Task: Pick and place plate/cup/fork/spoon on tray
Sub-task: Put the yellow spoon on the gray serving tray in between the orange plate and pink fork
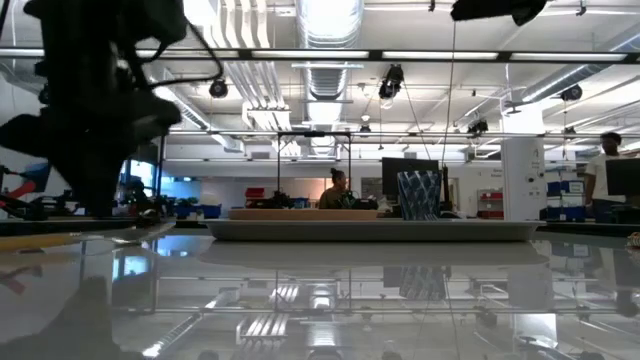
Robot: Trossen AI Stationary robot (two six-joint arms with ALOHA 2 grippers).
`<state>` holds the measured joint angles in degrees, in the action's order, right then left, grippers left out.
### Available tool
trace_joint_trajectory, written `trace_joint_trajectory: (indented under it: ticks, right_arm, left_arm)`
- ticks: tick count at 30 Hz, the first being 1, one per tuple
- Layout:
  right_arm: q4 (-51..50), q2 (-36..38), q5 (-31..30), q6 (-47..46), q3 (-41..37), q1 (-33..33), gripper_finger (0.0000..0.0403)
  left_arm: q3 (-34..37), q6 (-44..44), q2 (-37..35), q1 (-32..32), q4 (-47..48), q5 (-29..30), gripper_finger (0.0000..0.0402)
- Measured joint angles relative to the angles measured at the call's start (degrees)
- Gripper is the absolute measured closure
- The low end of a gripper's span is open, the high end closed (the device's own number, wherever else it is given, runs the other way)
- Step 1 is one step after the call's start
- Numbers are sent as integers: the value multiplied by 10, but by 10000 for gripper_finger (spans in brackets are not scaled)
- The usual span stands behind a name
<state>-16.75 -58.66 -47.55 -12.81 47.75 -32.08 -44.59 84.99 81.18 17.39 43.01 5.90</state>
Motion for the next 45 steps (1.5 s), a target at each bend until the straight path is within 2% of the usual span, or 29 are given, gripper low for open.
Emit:
trace_joint_trajectory:
  ticks: [8, 13, 19, 23, 31, 34, 40, 45]
  right_arm:
    - [4, 16, -4, -3, -12, -30, 344]
    - [7, 16, -5, -2, -12, -29, 344]
    - [8, 16, -5, -3, -12, -29, 344]
    - [8, 16, -5, -2, -12, -29, 344]
    - [7, 16, -4, -2, -12, -29, 344]
    - [7, 16, -5, -3, -12, -29, 344]
    - [7, 16, -4, -3, -12, -29, 344]
    - [7, 16, -4, -3, -12, -29, 344]
  left_arm:
    - [-49, -46, 0, 0, -1, 21, 401]
    - [-44, -88, 0, 0, 3, -7, 401]
    - [-32, -106, 0, 0, 9, -14, 397]
    - [-16, -109, 0, 0, 3, -22, 361]
    - [24, -105, 1, 8, -23, -39, 239]
    - [37, -105, 1, 8, -43, -39, 209]
    - [46, -105, 13, 9, -51, -26, 197]
    - [44, -119, 39, 13, -50, -23, 207]
